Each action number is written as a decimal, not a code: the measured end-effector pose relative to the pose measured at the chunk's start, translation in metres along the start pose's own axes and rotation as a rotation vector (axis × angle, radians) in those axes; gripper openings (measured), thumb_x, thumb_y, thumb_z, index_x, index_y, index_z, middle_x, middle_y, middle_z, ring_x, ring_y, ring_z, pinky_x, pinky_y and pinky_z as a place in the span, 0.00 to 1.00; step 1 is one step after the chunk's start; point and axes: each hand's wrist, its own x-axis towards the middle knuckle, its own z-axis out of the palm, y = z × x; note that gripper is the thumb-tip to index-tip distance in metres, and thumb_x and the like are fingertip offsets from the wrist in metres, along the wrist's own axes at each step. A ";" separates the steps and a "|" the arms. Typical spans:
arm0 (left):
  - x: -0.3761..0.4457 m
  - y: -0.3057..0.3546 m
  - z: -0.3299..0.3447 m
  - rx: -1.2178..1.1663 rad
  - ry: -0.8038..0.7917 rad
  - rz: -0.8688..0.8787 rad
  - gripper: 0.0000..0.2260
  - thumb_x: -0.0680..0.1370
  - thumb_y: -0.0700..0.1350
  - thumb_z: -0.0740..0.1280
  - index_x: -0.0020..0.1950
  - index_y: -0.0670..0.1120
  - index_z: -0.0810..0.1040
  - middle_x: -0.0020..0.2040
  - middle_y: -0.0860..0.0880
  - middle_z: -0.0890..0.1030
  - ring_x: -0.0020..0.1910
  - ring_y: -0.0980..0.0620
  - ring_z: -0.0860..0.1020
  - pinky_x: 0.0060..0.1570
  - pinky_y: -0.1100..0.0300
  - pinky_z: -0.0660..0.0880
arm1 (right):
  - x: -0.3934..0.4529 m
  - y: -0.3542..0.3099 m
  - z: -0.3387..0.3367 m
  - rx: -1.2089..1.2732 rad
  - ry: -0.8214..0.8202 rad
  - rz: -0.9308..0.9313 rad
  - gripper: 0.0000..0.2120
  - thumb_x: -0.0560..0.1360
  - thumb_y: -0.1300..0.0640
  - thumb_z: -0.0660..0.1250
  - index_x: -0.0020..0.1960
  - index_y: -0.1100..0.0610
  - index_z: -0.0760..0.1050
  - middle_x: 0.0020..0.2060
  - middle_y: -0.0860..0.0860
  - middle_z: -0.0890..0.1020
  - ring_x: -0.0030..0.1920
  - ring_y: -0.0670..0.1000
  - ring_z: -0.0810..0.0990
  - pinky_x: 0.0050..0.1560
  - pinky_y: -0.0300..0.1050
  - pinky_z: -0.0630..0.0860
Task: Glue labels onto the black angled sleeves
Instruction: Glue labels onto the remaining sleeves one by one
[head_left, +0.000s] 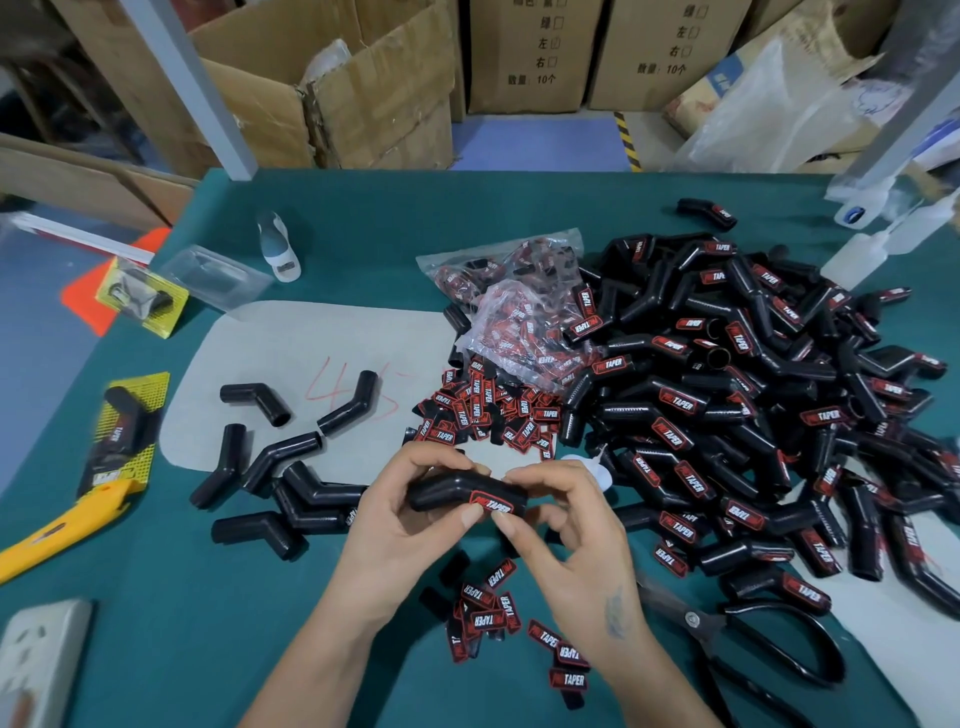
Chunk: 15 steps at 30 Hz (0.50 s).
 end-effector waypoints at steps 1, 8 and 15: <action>0.000 0.000 0.000 0.005 -0.004 0.003 0.13 0.73 0.41 0.76 0.54 0.54 0.83 0.52 0.51 0.85 0.53 0.54 0.84 0.53 0.64 0.79 | 0.000 0.001 0.000 -0.006 0.000 -0.009 0.13 0.78 0.49 0.74 0.61 0.40 0.79 0.58 0.45 0.79 0.56 0.56 0.83 0.54 0.56 0.82; -0.003 -0.003 0.004 -0.035 0.023 -0.040 0.13 0.72 0.44 0.78 0.55 0.52 0.83 0.51 0.45 0.85 0.46 0.49 0.84 0.49 0.58 0.81 | 0.001 0.002 0.003 0.173 0.003 0.100 0.15 0.76 0.45 0.77 0.61 0.46 0.80 0.54 0.50 0.82 0.52 0.58 0.85 0.52 0.49 0.82; -0.006 -0.005 0.013 -0.222 0.020 -0.110 0.13 0.71 0.40 0.76 0.54 0.49 0.84 0.48 0.43 0.85 0.42 0.50 0.82 0.46 0.61 0.80 | 0.003 0.000 0.003 0.266 0.004 0.131 0.15 0.73 0.49 0.80 0.57 0.48 0.81 0.51 0.51 0.84 0.50 0.53 0.85 0.51 0.45 0.82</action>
